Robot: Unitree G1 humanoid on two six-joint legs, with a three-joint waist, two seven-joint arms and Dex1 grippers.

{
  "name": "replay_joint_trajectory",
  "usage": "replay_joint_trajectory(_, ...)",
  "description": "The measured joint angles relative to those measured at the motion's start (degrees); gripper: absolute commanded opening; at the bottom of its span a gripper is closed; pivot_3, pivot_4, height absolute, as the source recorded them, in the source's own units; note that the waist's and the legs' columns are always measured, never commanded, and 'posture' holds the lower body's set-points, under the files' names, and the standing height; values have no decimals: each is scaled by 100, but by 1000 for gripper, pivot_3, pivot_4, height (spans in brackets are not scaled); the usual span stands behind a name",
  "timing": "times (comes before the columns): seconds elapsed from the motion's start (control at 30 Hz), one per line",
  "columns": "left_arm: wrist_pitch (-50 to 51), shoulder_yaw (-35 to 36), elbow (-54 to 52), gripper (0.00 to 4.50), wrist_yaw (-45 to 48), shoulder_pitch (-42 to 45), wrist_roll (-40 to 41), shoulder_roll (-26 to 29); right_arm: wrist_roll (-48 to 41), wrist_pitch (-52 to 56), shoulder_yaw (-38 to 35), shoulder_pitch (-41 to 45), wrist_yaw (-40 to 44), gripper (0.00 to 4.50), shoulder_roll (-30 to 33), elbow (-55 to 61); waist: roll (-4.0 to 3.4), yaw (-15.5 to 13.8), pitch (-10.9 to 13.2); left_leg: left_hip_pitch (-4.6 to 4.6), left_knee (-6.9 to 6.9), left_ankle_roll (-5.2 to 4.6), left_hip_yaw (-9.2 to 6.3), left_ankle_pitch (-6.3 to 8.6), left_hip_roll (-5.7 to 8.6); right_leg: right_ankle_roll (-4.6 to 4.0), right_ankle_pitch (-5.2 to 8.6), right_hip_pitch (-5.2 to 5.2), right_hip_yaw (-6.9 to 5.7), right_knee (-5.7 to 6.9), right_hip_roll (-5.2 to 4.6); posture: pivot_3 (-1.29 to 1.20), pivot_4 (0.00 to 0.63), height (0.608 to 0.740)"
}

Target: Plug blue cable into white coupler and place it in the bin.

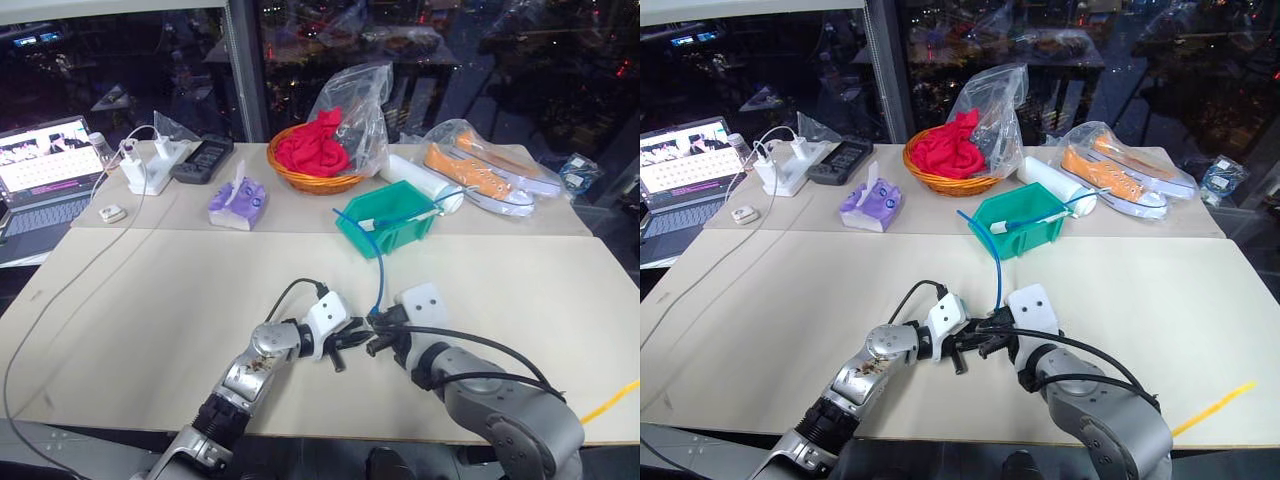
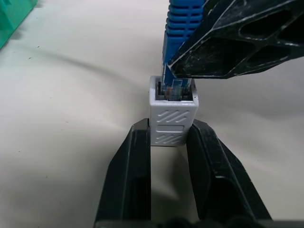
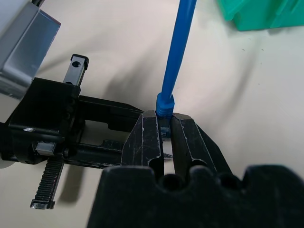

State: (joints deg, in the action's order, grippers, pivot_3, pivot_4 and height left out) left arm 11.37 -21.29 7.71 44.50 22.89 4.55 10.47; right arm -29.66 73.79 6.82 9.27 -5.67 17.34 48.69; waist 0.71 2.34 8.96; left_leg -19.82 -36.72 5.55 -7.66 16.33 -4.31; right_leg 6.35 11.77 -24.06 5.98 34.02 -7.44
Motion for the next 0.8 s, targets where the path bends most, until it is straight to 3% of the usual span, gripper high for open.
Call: replay_joint_trajectory(0.8, 14, 5, -7, 597, -50, -23, 0, 19, 364, 235, -184, 64, 266, 0, -493, -103, -12, 29, -13, 6, 1, 0, 0, 0, 0, 1, 1, 3, 0, 2, 0, 0, 150, 728)
